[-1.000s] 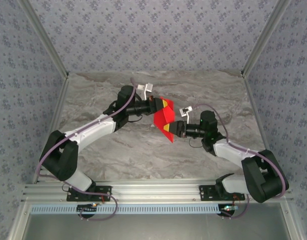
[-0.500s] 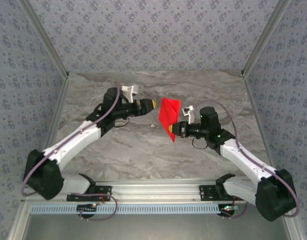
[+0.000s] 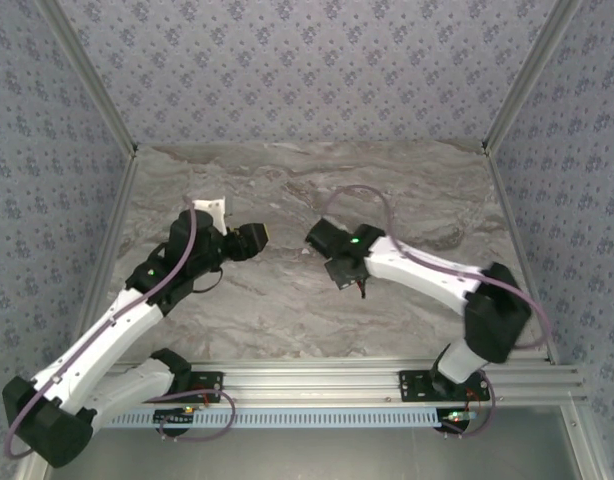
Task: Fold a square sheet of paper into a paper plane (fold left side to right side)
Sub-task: Turn over the paper at the center of the table, then pick up the paper from the center of the table.
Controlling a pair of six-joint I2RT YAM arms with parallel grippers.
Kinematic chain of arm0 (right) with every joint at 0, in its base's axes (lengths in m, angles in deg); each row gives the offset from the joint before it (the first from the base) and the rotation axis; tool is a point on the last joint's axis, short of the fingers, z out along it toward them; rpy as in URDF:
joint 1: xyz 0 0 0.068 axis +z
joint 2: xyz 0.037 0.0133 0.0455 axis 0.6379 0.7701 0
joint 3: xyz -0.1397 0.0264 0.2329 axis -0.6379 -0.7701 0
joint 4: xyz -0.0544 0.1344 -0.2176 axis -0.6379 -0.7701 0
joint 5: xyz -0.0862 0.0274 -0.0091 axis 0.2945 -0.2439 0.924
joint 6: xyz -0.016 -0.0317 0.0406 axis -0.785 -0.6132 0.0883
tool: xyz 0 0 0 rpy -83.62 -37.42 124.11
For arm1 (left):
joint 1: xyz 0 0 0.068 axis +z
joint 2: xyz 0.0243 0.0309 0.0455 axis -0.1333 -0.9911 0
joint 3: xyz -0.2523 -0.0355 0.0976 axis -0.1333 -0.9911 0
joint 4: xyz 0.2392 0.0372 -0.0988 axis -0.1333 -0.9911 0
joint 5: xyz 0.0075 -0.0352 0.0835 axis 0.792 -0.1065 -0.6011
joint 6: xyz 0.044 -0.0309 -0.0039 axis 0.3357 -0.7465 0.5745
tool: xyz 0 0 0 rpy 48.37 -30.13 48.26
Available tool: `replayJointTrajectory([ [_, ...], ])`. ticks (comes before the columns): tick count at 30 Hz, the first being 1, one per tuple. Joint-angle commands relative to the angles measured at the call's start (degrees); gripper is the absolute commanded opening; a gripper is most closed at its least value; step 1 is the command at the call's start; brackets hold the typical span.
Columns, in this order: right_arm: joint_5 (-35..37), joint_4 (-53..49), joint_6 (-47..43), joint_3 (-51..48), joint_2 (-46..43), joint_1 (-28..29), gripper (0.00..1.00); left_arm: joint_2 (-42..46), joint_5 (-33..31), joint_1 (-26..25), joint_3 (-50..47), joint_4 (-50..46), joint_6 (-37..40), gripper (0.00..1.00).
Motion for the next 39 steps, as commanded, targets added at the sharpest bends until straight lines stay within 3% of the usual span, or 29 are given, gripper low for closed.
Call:
replayJointTrajectory([
  [1, 14.93, -14.51, 3.08, 5.32, 8.59, 2.44, 0.14, 3.65, -5.95, 0.09, -1.11, -3.77, 0.5, 0.73],
  [5, 19.57, -19.3, 5.14, 10.04, 18.88, 4.39, 0.14, 6.68, -7.21, 0.23, -2.57, -5.06, -0.1, 0.75],
  [11, 18.27, -20.29, 4.61, 14.1, 28.9, 7.33, 0.18, 7.83, -7.7, 0.5, -3.45, -6.15, -0.49, 0.76],
  [14, 11.27, -16.89, 1.35, 13.68, 29.17, 8.45, 0.35, 7.17, -6.8, 0.62, -3.82, -5.45, -1.07, 0.78],
  [20, -4.03, -8.35, -1.7, 7.91, 18.92, 8.69, 0.68, 4.42, 2.38, 3.2, -8.14, 2.15, -6.0, 0.8],
  [25, -13.83, -1.5, -2.95, 1.08, 4.32, 7.76, 0.89, -2.35, 13.46, 3.83, -13.62, 16.24, -11.33, 0.81],
  [29, -21.19, 6.22, -3.28, -6.14, -8.76, 2.85, 0.96, -11.44, 19.13, 1.44, -14.02, 25.55, -13.22, 0.81],
  [34, -32.62, 17.25, -4.16, -16.62, -22.67, -9.7, 1.0, -24.45, 20.47, -4.88, -9.78, 32.9, -14.56, 0.81],
  [39, -39.47, 22.74, -3.06, -23.99, -30.78, -19.88, 1.0, -36.64, 21.17, -9.24, -4.22, 37.98, -16.17, 0.8],
])
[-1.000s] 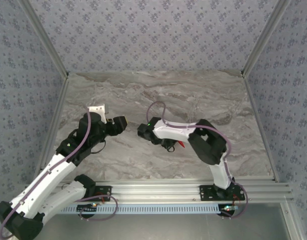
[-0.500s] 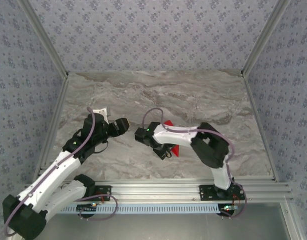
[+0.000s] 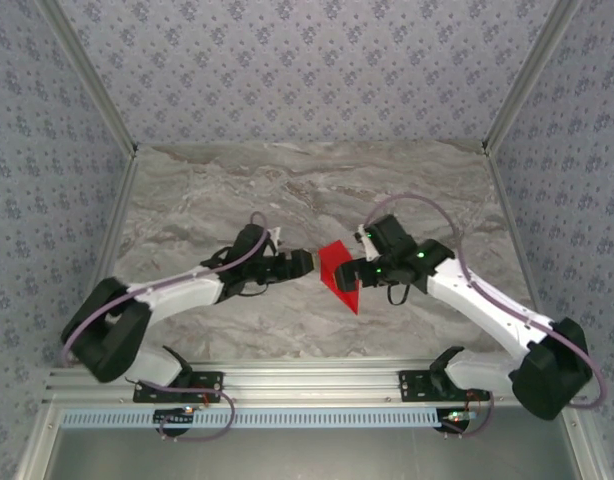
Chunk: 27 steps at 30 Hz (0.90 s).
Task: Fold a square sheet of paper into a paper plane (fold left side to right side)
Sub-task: Pick up the paper from the center of the table.
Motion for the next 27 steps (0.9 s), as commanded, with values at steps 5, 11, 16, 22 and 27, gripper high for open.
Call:
replayJointTrajectory([
  [5, -13.32, 8.34, 2.12, -9.37, -7.78, -10.03, 1.0, -13.99, 2.76, -3.28, 9.71, 8.71, -2.47, 0.77],
  [11, -19.92, 9.69, 2.46, -14.24, -9.97, -15.85, 1.0, -22.13, 2.92, -3.29, 14.38, 9.1, -2.85, 0.7],
  [16, -27.52, 13.95, 2.66, -17.0, -8.3, -20.1, 1.0, -24.07, 3.65, -2.79, 15.27, 10.54, -1.86, 0.43],
  [22, -31.28, 21.48, 1.71, -17.45, -2.41, -20.75, 0.99, -21.36, 6.24, -0.5, 10.82, 14.25, -0.02, 0.1],
  [27, -31.02, 26.68, -1.83, -15.92, 3.89, -19.78, 0.92, -16.37, 11.13, 1.68, 5.29, 19.31, 2.45, 0.03],
])
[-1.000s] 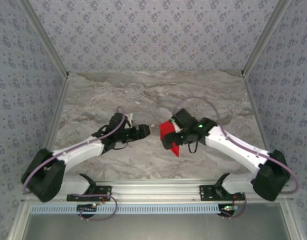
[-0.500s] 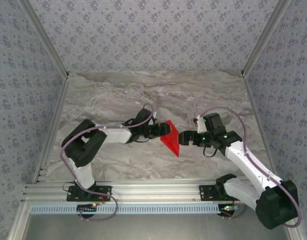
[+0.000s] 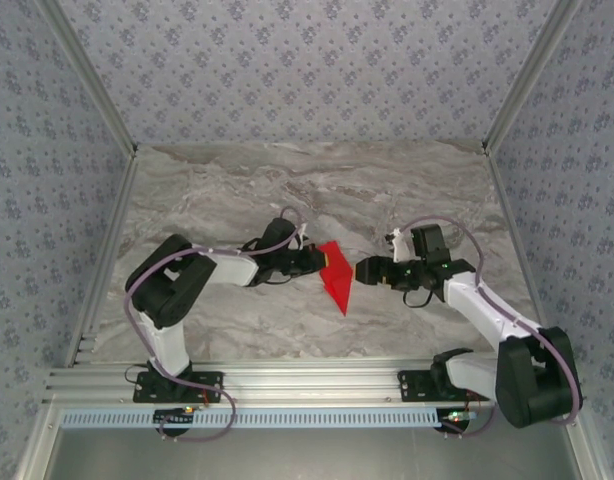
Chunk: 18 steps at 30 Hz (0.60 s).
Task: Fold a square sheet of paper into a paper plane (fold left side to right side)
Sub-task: Pick up the paper from the center of the table.
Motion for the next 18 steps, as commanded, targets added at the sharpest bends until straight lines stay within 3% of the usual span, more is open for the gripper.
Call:
replayJointTrajectory([
  [1, -2.68, 6.32, -3.63, 1.2, 3.94, 0.51, 0.9, 5.47, 5.23, 1.32, -3.01, 5.7, 3.56, 0.02],
  [8, -11.97, 22.14, -1.14, 1.89, 14.04, 0.69, 0.81, 10.4, 13.75, 2.96, -7.33, 9.13, 6.78, 0.01],
  [18, -20.24, 30.51, 0.68, 4.15, 22.74, 0.86, 0.7, 11.57, 16.04, 2.93, -8.68, 10.77, 7.37, 0.0],
])
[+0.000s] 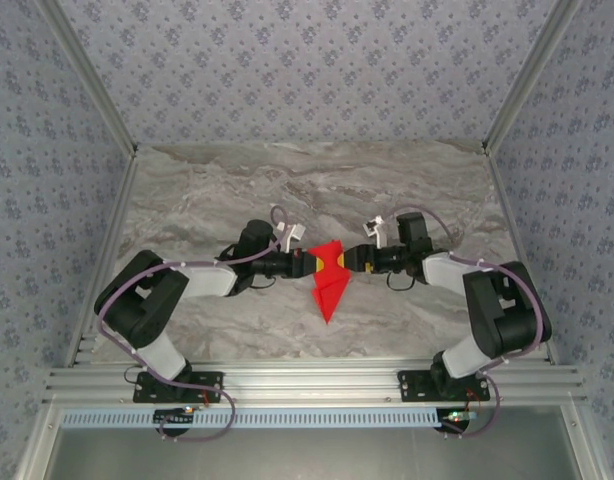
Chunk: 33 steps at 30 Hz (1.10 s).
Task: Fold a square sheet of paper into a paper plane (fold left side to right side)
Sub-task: Pick up the paper from the center of the table, then place the paper at the center of the table.
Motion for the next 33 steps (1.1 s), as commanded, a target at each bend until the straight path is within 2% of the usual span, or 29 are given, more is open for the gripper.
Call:
replayJointTrajectory([
  [1, -4.97, 3.77, 1.03, 1.46, 2.65, 0.36, 0.67, 1.53, 2.36, 0.13, -0.3, 3.09, 1.58, 0.0],
  [7, -6.15, 3.39, 0.2, 1.12, 3.7, 0.82, 0.55, 1.02, 2.91, 0.14, -0.18, 3.76, 1.38, 0.0],
  [10, -7.0, 3.48, 0.03, 0.75, 3.85, 0.85, 0.45, 0.62, 2.67, 0.14, 0.09, 2.92, 1.66, 0.0],
  [15, -5.62, -0.05, -1.73, 0.64, 2.74, 0.78, 0.23, -1.3, 2.32, 0.08, 1.12, 1.73, 1.95, 0.0],
  [18, -3.12, -4.53, -2.53, 0.69, 0.93, 0.75, 0.1, -1.99, 1.02, 0.27, 2.32, -2.17, 4.12, 0.09],
  [19, -2.09, -6.2, -2.64, 0.68, 0.13, 0.75, 0.08, -2.07, 0.64, 0.49, 2.71, -3.81, 5.15, 0.15],
  [21, -0.27, -9.38, -2.63, 0.89, -1.04, 0.79, 0.06, -1.92, -0.52, 1.22, 3.89, -8.24, 7.38, 0.33],
  [26, 5.04, -16.51, 0.25, 1.56, -3.01, 1.69, 0.05, 2.27, -6.96, 2.34, 7.06, -21.7, 14.39, 0.59],
  [30, 9.54, -20.47, 5.39, 3.06, -2.7, 2.31, 0.04, 9.21, -13.39, 1.4, 7.02, -28.99, 18.0, 0.62],
  [33, 12.52, -22.62, 8.93, 4.7, -2.35, 2.41, 0.05, 14.59, -20.2, -3.44, 7.53, -35.77, 21.24, 0.6],
])
